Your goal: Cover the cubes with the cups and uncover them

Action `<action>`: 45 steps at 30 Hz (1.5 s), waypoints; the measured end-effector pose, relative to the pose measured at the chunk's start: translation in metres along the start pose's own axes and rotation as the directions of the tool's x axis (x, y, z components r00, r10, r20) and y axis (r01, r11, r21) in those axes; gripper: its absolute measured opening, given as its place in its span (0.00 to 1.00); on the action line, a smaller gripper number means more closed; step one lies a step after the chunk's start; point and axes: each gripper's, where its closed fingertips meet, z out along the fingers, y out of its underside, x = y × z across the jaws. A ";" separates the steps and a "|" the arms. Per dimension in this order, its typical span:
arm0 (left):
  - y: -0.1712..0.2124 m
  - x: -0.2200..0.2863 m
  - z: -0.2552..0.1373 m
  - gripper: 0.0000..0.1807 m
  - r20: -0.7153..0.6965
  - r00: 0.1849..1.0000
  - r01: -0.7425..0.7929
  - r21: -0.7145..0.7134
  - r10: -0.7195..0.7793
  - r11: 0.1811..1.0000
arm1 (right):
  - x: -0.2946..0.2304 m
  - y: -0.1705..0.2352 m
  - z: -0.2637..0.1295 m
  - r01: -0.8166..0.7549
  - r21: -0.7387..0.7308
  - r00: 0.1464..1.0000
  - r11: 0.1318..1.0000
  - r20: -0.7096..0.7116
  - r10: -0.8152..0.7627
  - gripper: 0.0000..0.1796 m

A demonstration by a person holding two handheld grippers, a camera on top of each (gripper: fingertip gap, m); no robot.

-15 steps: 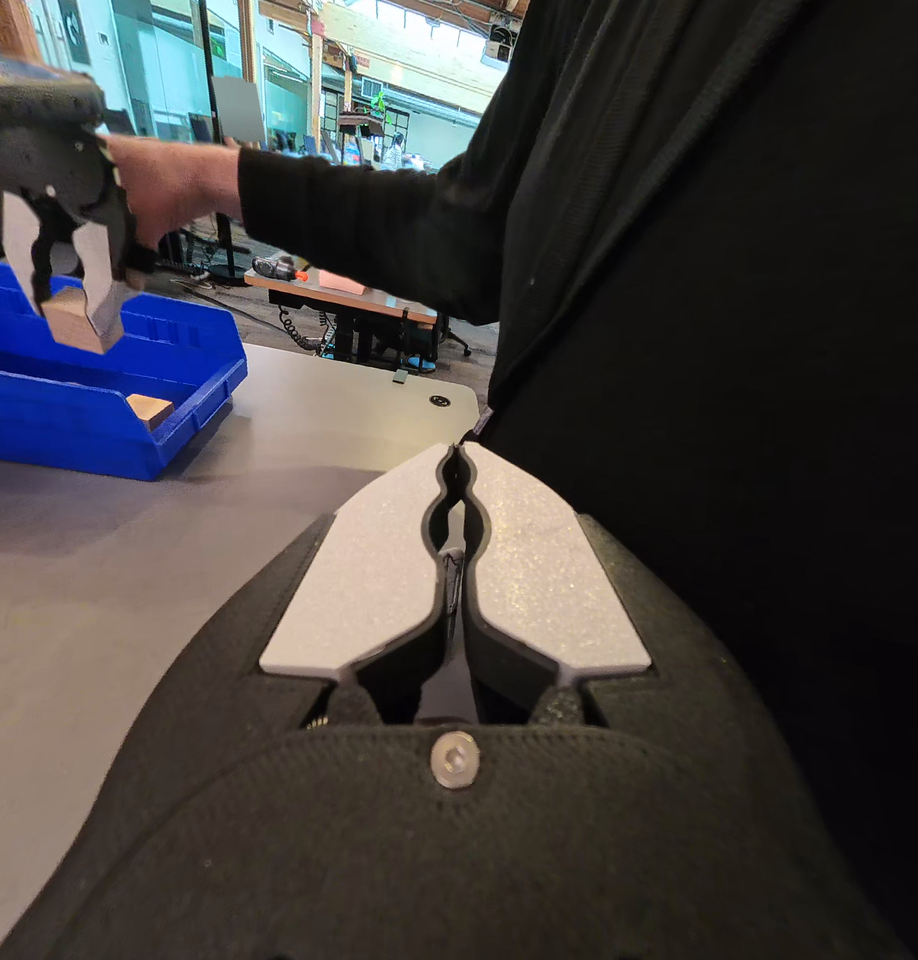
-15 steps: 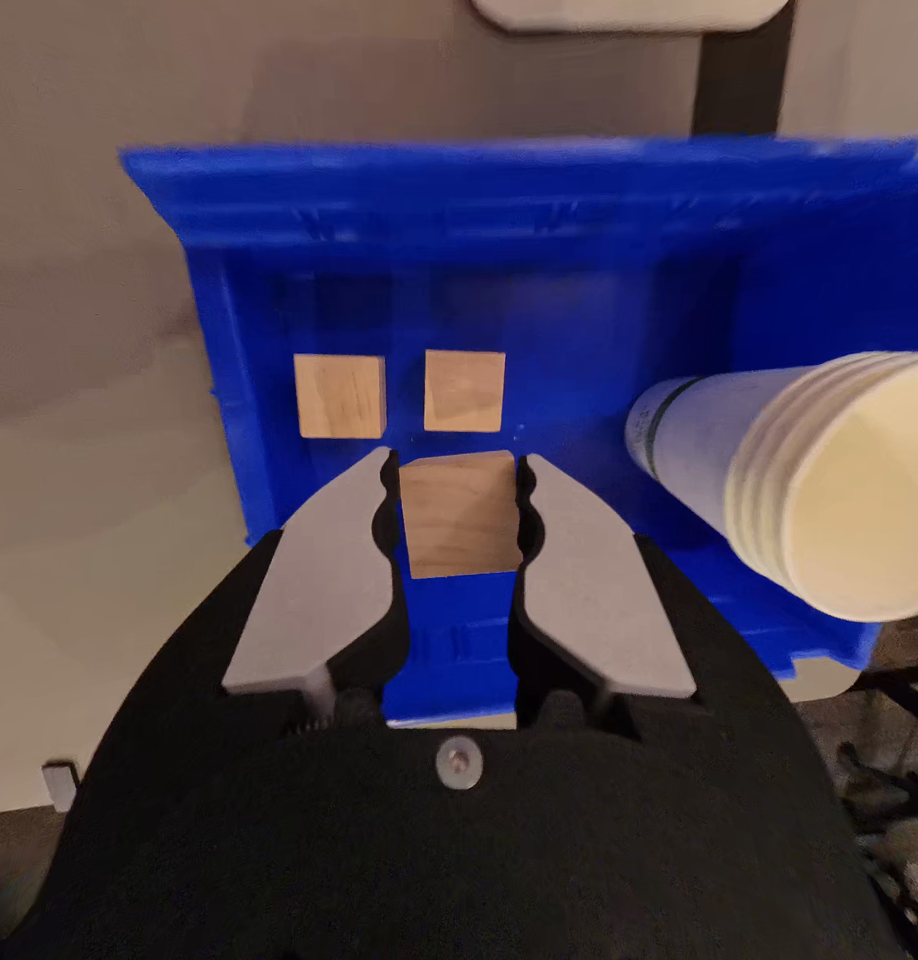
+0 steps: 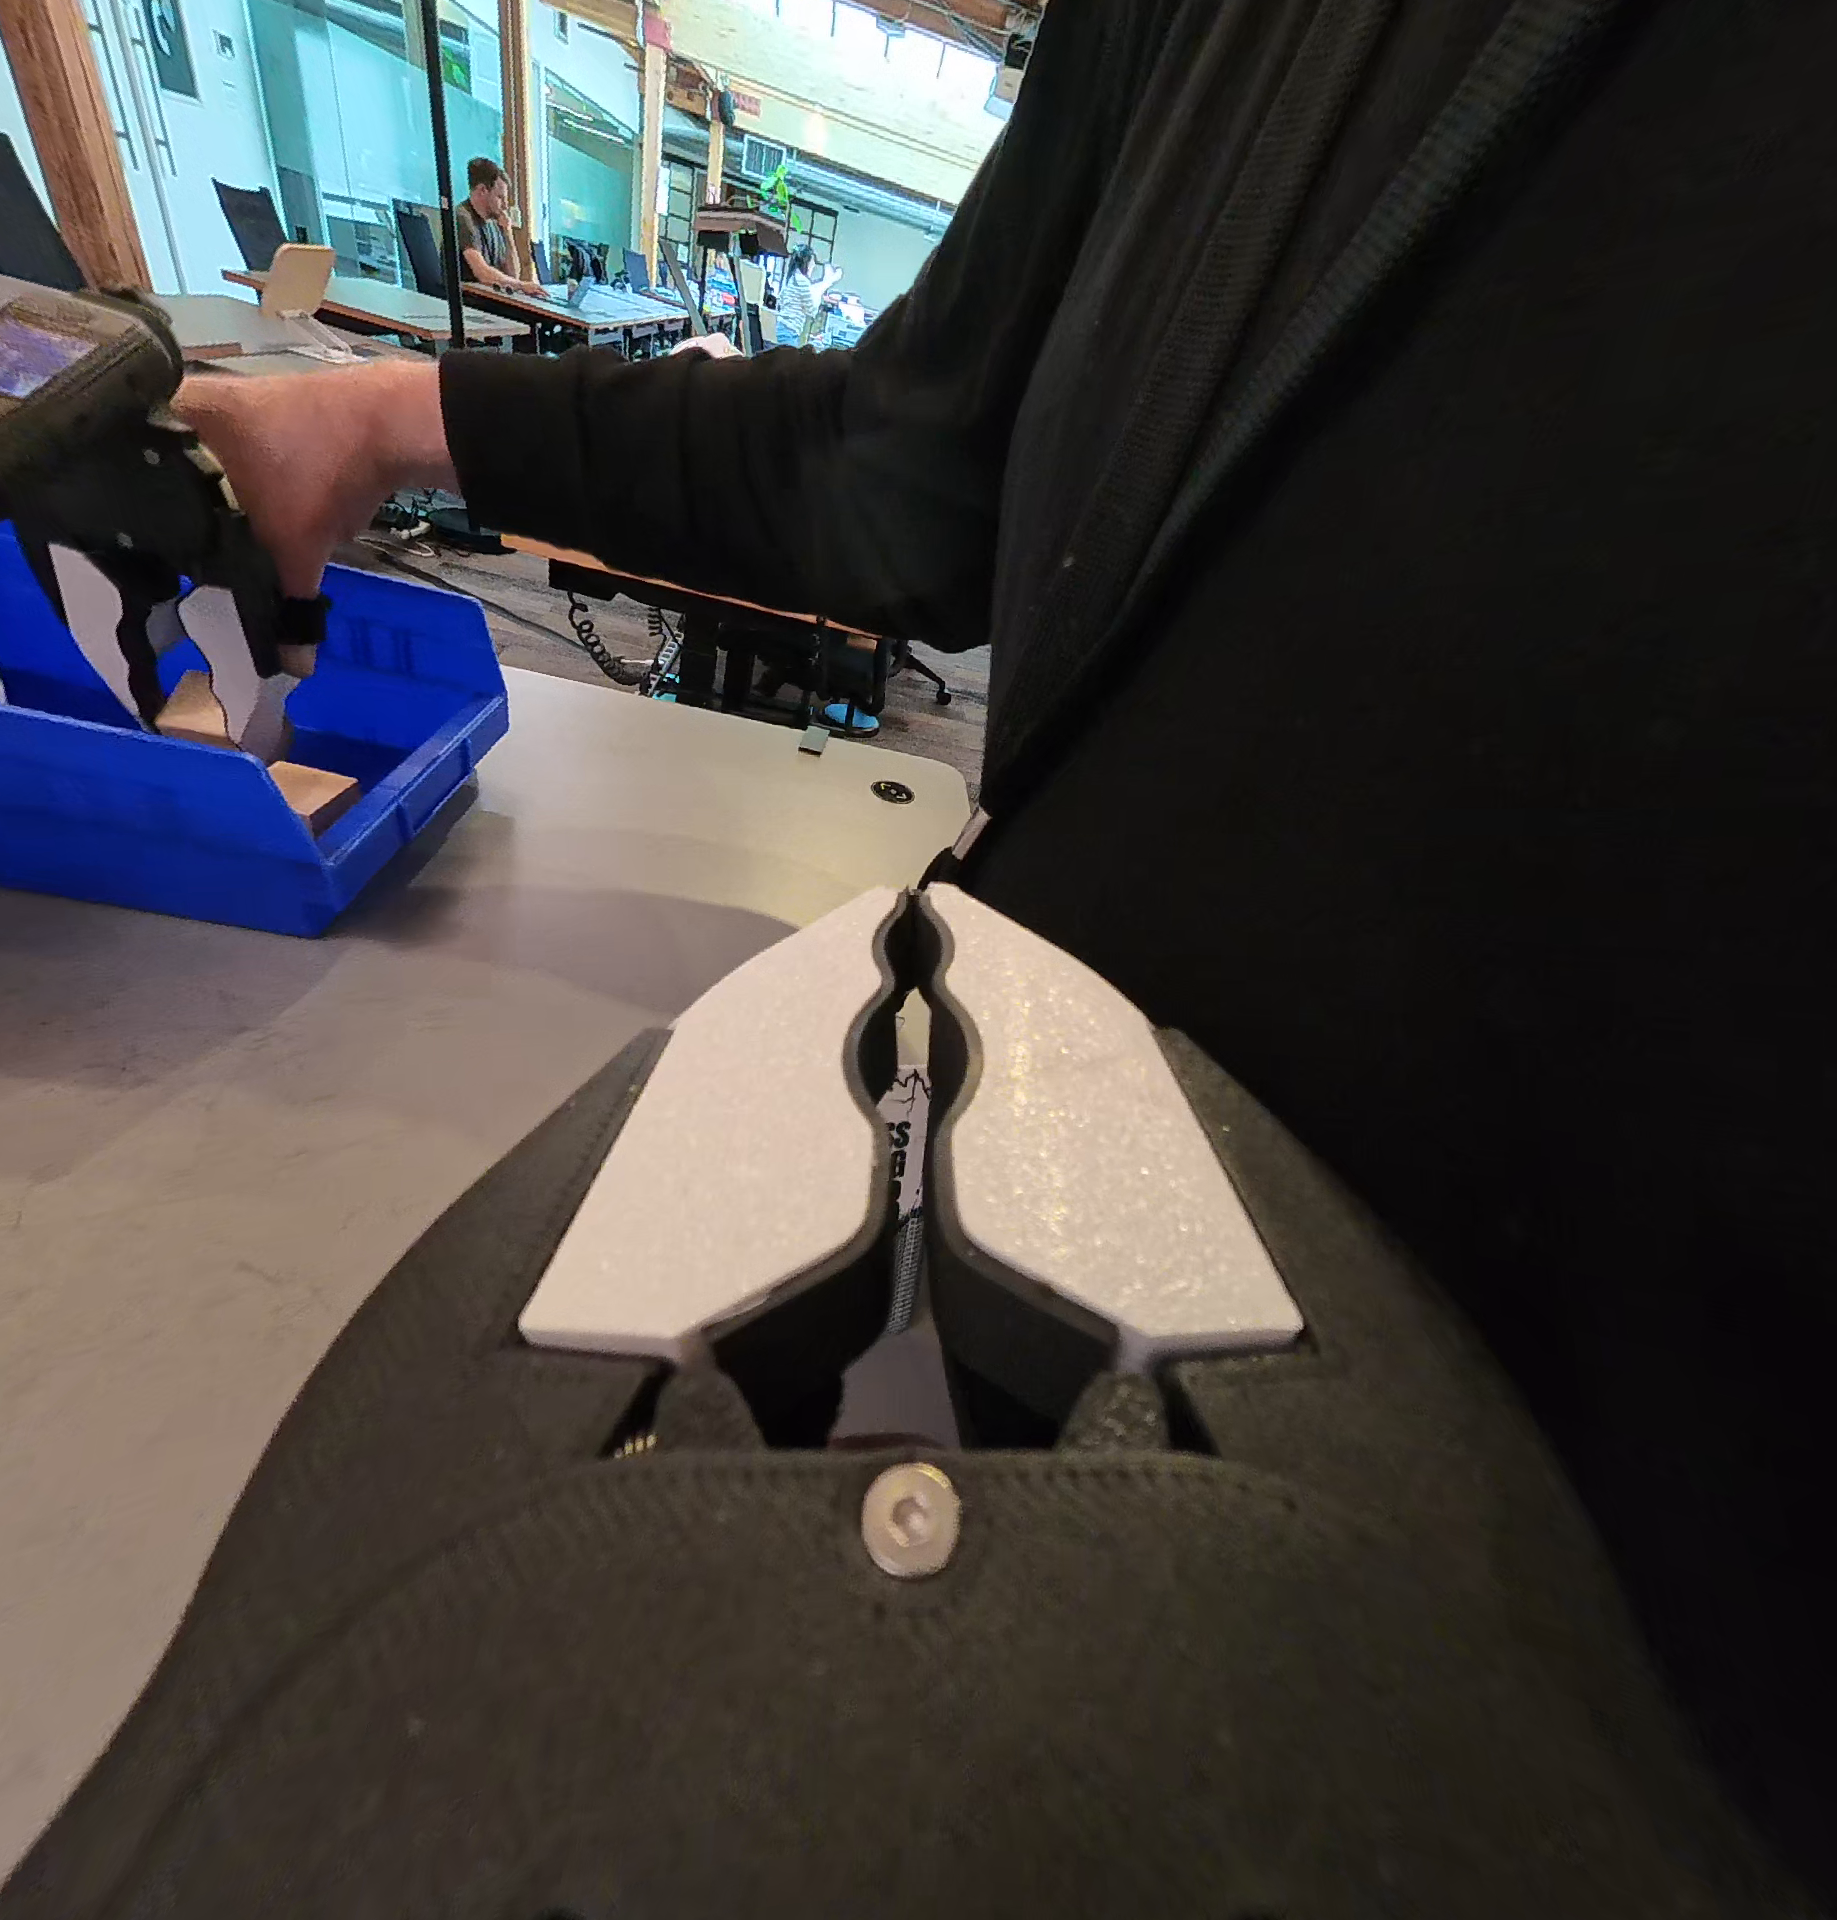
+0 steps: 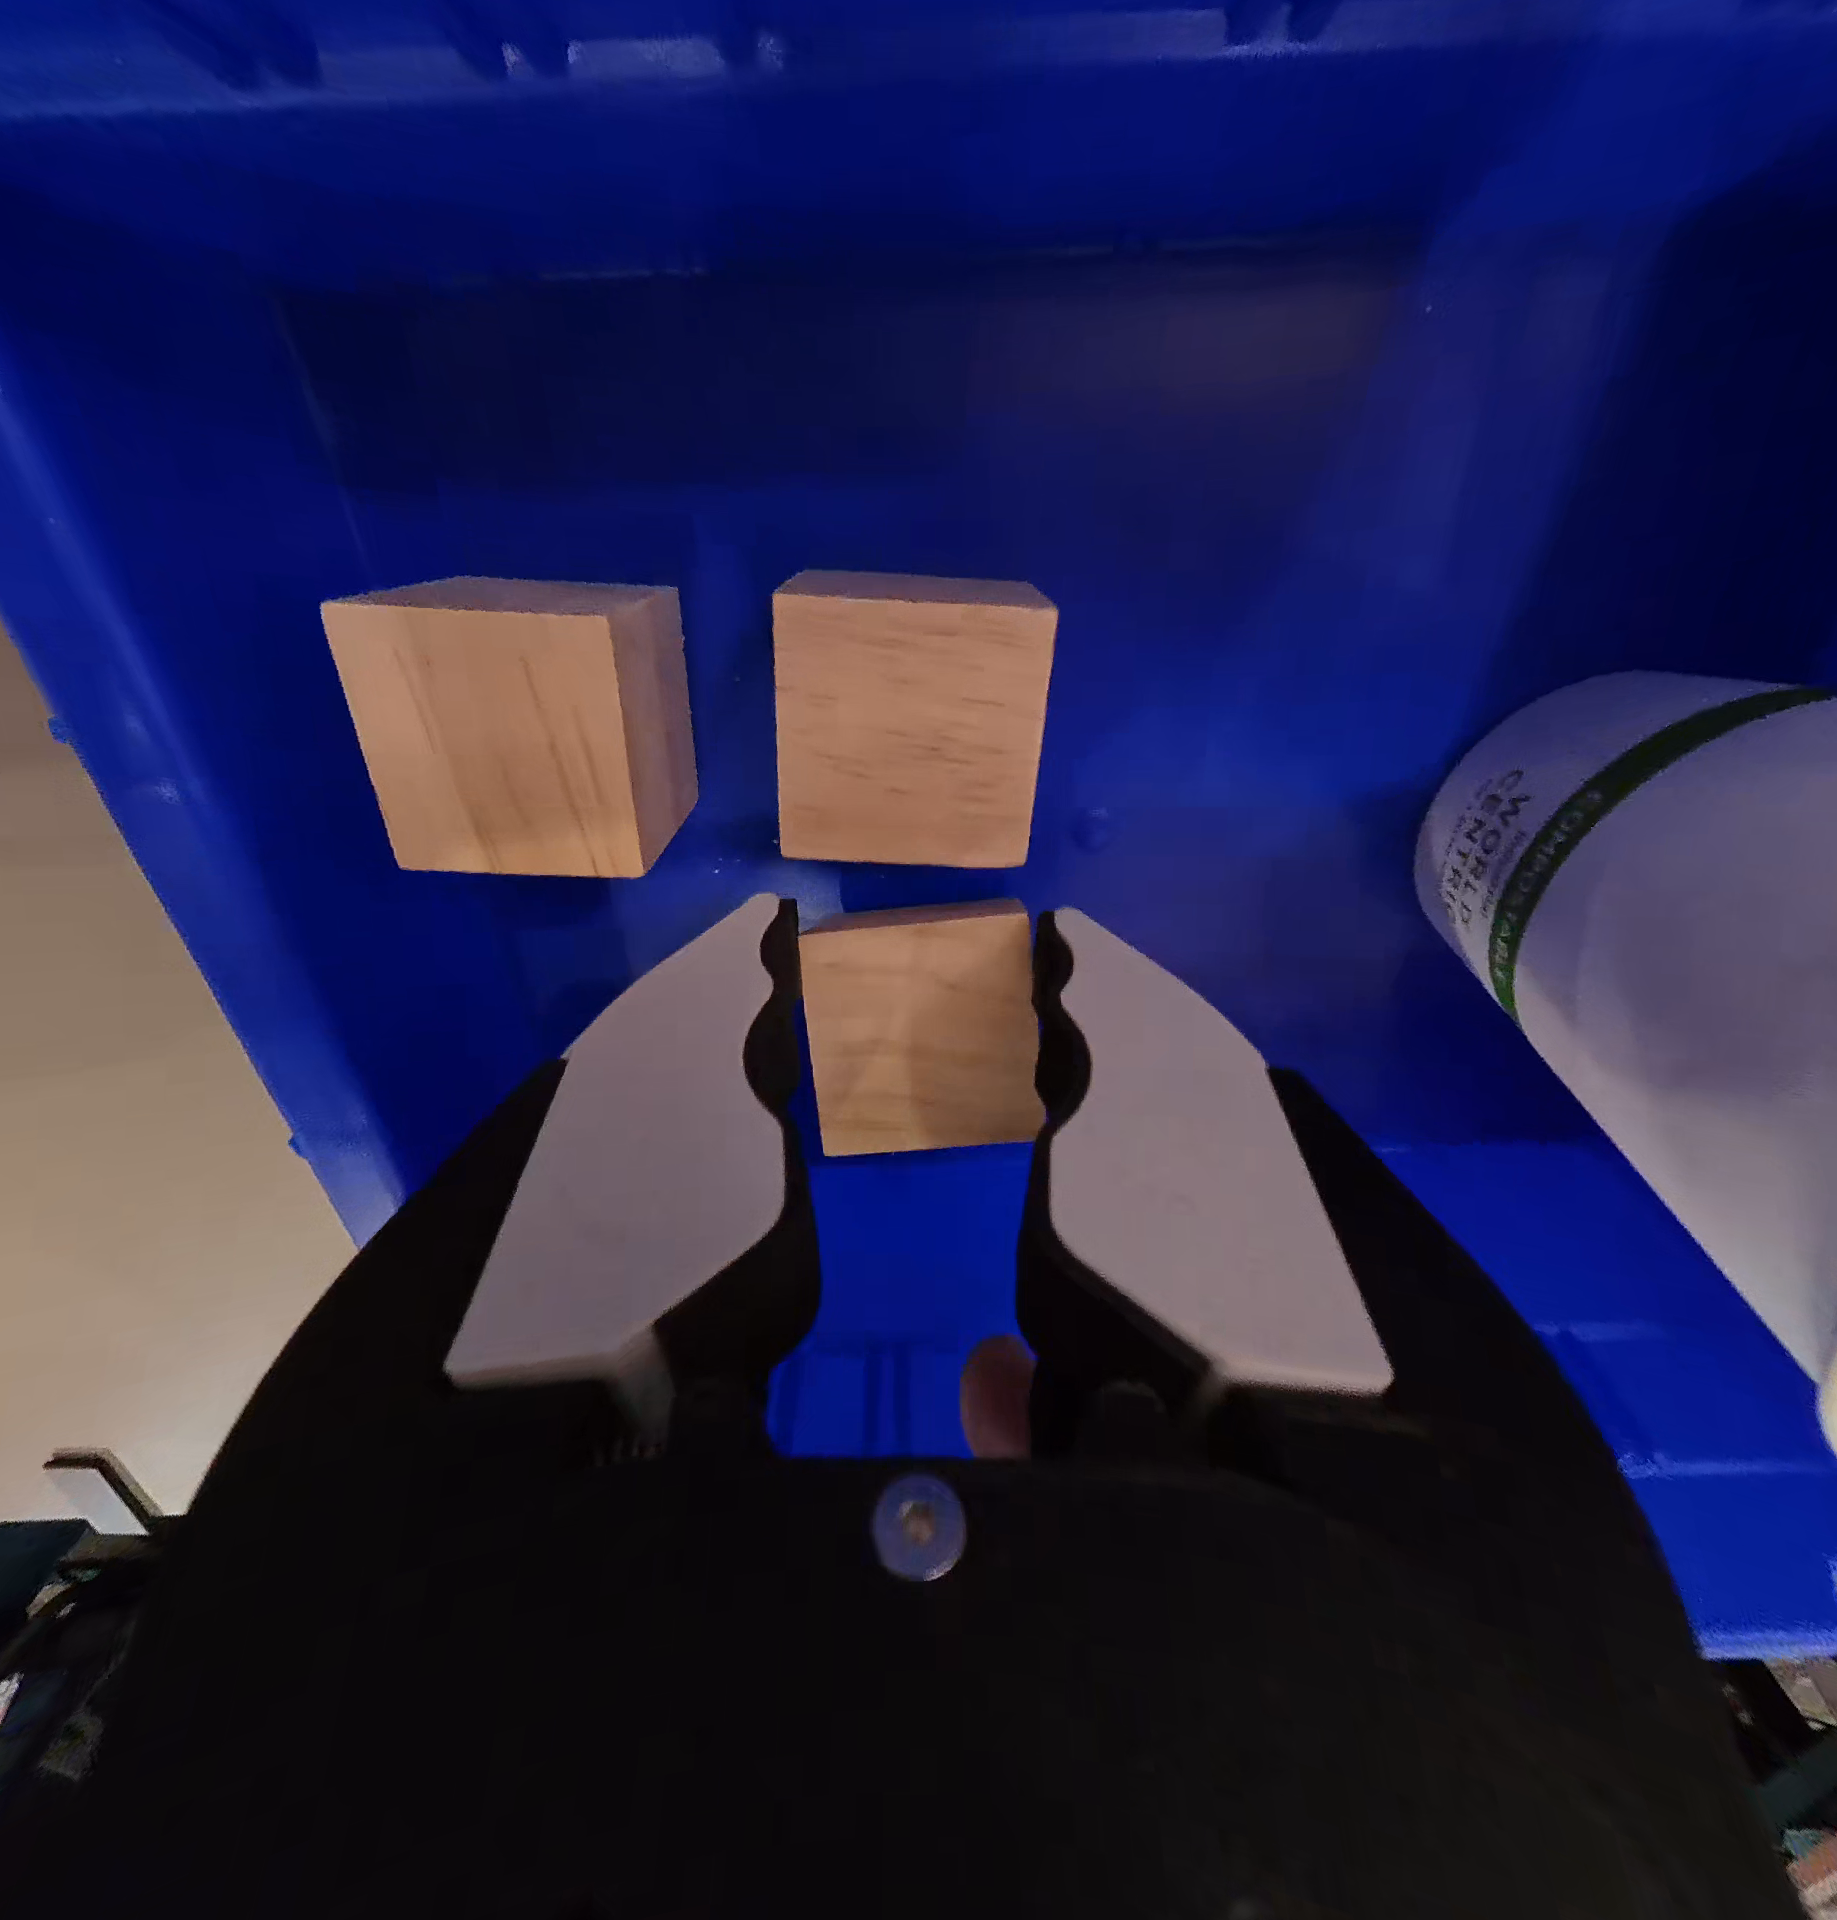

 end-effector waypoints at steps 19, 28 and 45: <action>0.001 0.000 0.000 0.00 -0.002 1.000 0.001 -0.009 -0.001 1.000 | 0.002 0.010 -0.019 -0.067 -0.092 0.998 0.994 -0.020 0.065 0.30; -0.006 0.007 -0.011 0.00 0.008 0.999 -0.034 0.004 0.034 0.999 | -0.071 -0.135 -0.130 0.096 0.272 0.990 0.957 -0.128 -0.062 0.30; 0.002 0.049 -0.076 0.00 0.180 0.982 -0.071 0.040 0.063 0.997 | -0.294 -0.605 -0.005 0.188 0.567 0.954 0.802 0.089 -0.287 0.40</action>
